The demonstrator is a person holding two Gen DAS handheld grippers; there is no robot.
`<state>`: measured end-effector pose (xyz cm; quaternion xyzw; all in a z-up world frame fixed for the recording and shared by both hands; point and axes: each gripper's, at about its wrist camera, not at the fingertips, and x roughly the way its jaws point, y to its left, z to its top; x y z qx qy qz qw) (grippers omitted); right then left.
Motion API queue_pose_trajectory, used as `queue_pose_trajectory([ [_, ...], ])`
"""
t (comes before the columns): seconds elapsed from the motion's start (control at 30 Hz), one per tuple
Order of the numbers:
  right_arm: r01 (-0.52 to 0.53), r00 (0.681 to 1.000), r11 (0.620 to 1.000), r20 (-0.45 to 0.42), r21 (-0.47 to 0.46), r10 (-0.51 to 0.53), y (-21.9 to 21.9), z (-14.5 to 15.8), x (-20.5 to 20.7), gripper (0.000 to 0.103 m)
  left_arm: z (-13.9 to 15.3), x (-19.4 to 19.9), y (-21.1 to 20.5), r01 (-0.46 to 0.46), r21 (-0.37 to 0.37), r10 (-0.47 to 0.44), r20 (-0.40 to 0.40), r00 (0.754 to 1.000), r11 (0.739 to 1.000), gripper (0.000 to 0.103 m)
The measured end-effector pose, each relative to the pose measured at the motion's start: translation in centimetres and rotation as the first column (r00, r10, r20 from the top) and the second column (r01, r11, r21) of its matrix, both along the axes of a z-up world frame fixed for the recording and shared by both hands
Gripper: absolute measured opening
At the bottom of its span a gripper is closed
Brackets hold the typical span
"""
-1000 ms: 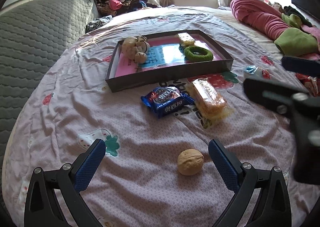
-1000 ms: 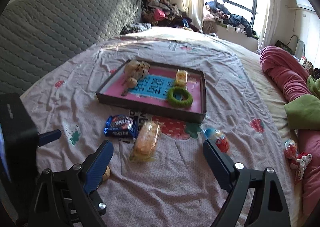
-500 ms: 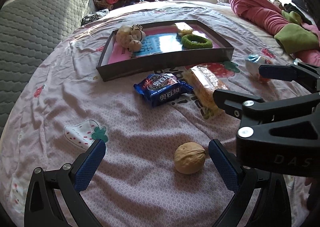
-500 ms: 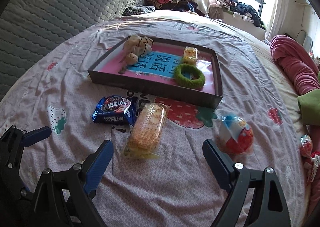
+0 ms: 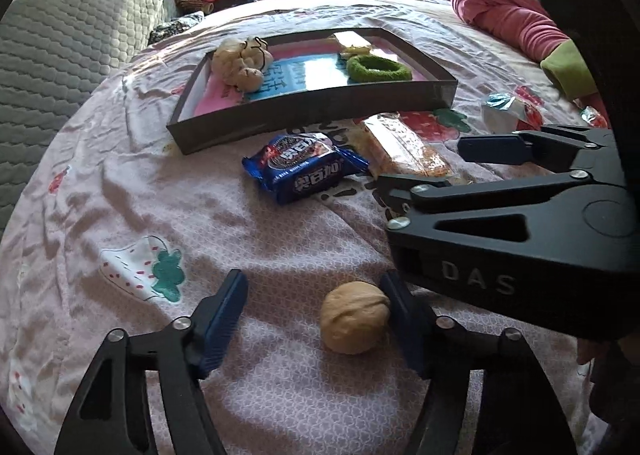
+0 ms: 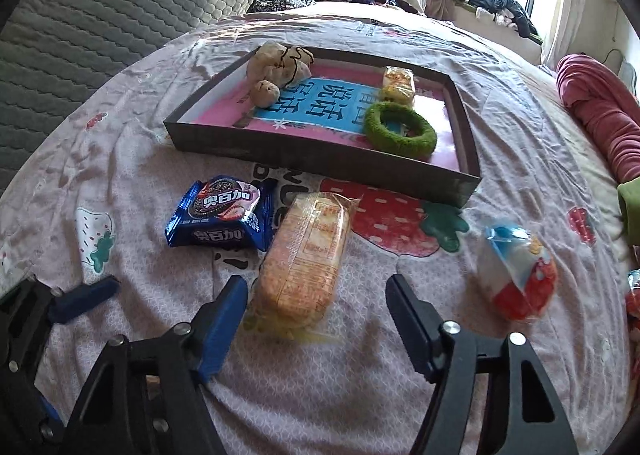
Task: Organize objects
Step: 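Grasp the second walnut with left tool while right tool grasps the wrapped bread pack, then lift and carry the walnut with left tool while right tool carries the bread pack to the tray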
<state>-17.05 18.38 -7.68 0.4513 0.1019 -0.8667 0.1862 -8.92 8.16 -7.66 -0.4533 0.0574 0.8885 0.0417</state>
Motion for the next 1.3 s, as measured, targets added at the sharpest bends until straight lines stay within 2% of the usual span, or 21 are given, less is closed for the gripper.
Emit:
queue_pose_trajectory([
  [0.13,-0.003,1.000,1.000,0.010,-0.010,0.003,-0.2,-0.5,-0.4,0.063,-0.1,0.0,0.0,0.006,0.022,-0.006,0.001,1.000,1.000,0.063],
  [0.27,-0.008,1.000,1.000,0.018,-0.028,0.009,-0.2,-0.7,-0.7,0.048,-0.2,-0.1,0.1,0.013,0.031,-0.013,0.004,1.000,0.999,0.058],
  [0.37,-0.007,1.000,0.999,0.017,-0.033,0.007,-0.3,-0.9,-0.8,0.046,-0.2,0.0,0.2,0.019,0.039,-0.019,0.008,1.000,0.999,0.054],
  [0.43,-0.005,1.000,0.999,0.014,-0.039,0.006,-0.2,-0.8,-0.8,0.045,-0.3,0.0,0.2,0.021,0.051,-0.022,0.010,1.000,0.998,0.047],
  [0.5,-0.002,1.000,0.999,0.015,-0.052,0.002,0.0,-0.8,-0.9,0.045,-0.3,-0.1,0.1,0.025,0.073,-0.026,0.016,1.000,0.997,0.032],
  [0.53,-0.002,1.000,0.999,0.015,-0.052,0.003,0.0,-0.8,-0.8,0.043,-0.3,-0.1,0.1,0.025,0.071,-0.026,0.016,1.000,0.997,0.030],
  [1.0,0.023,1.000,0.998,0.006,-0.066,-0.022,1.6,0.3,0.1,0.043,0.0,0.2,-0.3,0.017,0.077,-0.018,0.012,1.000,0.997,0.030],
  [1.3,0.024,0.999,0.996,-0.045,-0.090,-0.029,2.2,4.1,2.2,0.043,3.1,0.9,-1.2,-0.007,0.075,0.009,-0.029,1.000,0.997,0.030],
])
